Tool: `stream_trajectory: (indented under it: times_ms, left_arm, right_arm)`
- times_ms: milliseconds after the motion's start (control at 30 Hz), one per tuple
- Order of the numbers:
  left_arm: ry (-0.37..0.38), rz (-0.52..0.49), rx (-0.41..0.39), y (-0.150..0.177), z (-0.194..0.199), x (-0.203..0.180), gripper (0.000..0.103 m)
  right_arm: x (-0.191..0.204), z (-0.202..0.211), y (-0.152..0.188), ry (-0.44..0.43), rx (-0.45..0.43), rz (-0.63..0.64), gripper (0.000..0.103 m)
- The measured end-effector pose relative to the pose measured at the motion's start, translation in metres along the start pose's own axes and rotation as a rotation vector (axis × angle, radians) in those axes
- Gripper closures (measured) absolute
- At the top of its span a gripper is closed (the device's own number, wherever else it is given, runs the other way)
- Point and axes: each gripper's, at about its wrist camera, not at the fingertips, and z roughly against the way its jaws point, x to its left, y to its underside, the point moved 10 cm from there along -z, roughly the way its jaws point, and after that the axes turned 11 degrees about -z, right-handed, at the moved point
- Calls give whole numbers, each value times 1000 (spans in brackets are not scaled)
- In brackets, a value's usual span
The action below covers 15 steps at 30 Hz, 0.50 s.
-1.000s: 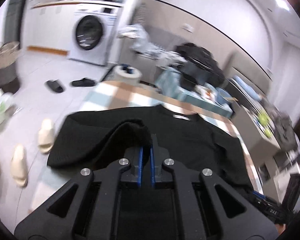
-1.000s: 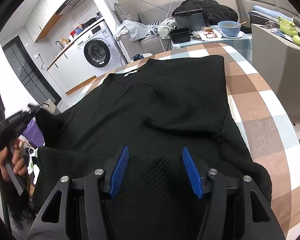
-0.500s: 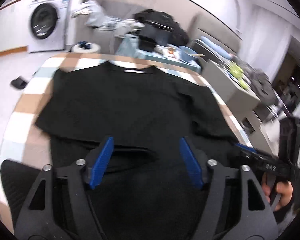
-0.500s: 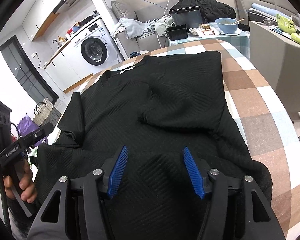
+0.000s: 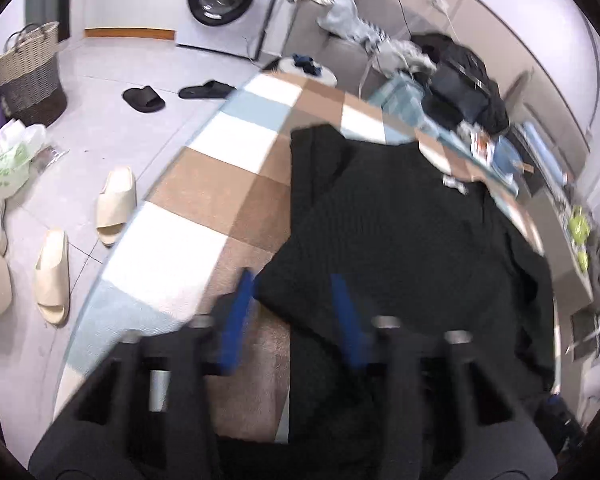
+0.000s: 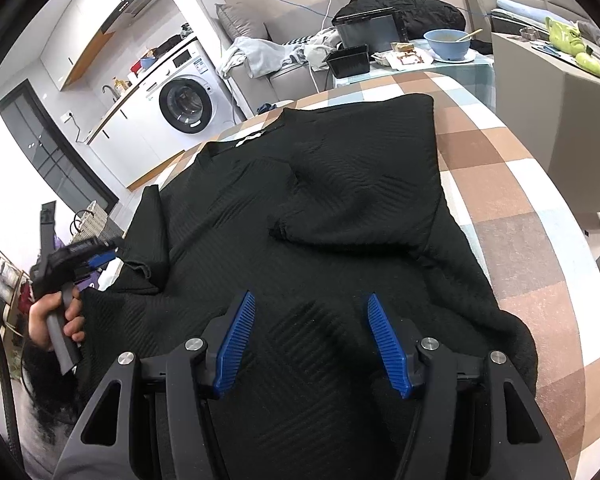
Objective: Fold small clothes
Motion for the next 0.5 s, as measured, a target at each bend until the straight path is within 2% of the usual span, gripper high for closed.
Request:
stream_trajectory:
  times_ms: [100,200,367,433,500]
  left_arm:
    - [11,-40,6,1,-2,-5,99]
    - [41,-63,-53,-12,7,-27,99]
    - [123,-127,-166,-68,34,-88,100]
    - [175,-165,-205,-88,46,-120,100]
    - [259,-202,-232,-103,54,-159,99]
  right_arm:
    - [-2,0,0,2,4,-9,42]
    - [-1,0,-1,4,0,-9,42]
    - [-1,1,-2,6,5,-6,42]
    - [-2,5,-4,14,-5,-6,42]
    - [-4,8,-6,25,-16,-10,42]
